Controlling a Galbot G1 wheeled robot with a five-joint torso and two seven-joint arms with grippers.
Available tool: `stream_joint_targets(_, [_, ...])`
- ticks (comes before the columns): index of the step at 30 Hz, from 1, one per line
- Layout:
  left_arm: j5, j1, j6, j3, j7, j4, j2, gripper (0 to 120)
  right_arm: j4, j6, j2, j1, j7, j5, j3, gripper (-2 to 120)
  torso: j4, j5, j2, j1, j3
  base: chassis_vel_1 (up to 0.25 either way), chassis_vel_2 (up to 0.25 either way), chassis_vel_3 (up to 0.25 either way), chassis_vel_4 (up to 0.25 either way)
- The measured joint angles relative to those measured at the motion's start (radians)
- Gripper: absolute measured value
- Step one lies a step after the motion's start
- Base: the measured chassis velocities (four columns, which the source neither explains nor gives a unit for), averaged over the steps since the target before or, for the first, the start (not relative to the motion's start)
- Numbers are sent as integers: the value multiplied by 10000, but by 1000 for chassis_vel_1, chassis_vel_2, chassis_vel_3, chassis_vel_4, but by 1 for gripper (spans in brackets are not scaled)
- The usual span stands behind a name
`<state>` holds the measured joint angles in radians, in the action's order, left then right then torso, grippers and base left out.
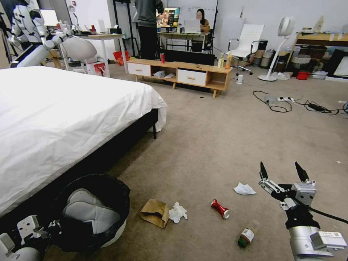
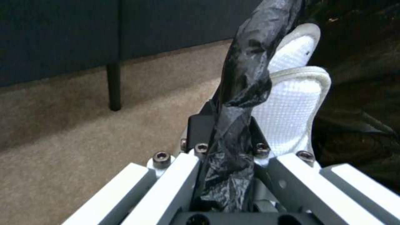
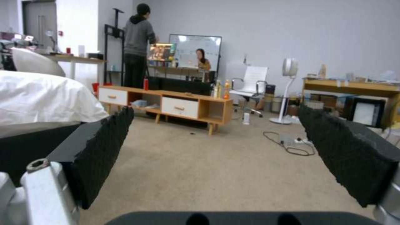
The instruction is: Pick up the trash bin and place the garbage on the floor into it.
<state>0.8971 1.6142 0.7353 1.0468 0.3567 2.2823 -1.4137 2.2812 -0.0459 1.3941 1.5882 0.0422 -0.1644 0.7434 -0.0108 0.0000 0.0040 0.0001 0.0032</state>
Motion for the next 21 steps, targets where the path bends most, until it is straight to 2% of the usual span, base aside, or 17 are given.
stream_joint_targets(21, [-91, -56, 0, -79, -14, -122, -18, 2, -138, -51, 27, -102, 0, 81, -11, 100, -1, 0, 0, 0, 0, 0, 0, 0, 0])
